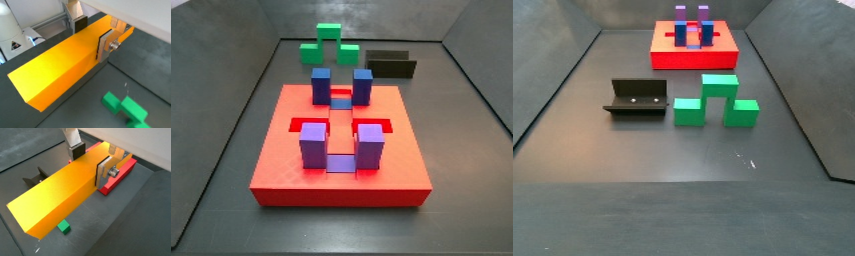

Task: Pick up the yellow object. Move up. Move to above the board. Insert the yellow object.
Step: Move to above the board.

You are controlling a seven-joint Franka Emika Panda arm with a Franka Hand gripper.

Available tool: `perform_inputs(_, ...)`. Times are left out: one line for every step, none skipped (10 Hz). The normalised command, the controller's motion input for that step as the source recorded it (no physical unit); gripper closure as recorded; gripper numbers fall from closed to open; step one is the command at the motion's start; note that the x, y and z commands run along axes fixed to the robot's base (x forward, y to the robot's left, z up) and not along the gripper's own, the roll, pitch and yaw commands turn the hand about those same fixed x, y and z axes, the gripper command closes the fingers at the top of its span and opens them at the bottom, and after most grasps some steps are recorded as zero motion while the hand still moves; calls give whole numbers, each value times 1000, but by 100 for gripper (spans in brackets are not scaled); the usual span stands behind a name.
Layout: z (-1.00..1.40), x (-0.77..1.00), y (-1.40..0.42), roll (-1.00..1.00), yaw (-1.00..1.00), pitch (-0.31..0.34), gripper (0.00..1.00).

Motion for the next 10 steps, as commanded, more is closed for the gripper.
perform_inputs(215,791,-1400,52,-147,131,100)
perform_inputs(196,837,-1400,87,-55,197,100)
perform_inputs(210,879,-1400,-19,-19,204,100)
perform_inputs(222,868,-1400,-9,-12,190,100)
perform_inputs(229,868,-1400,4,1,164,100)
perform_inputs(230,904,-1400,-10,2,148,100)
perform_inputs(161,624,-925,27,8,151,100)
perform_inputs(127,488,-671,43,7,149,100)
perform_inputs(79,263,-325,40,8,106,100)
perform_inputs(54,154,-202,41,10,67,100)
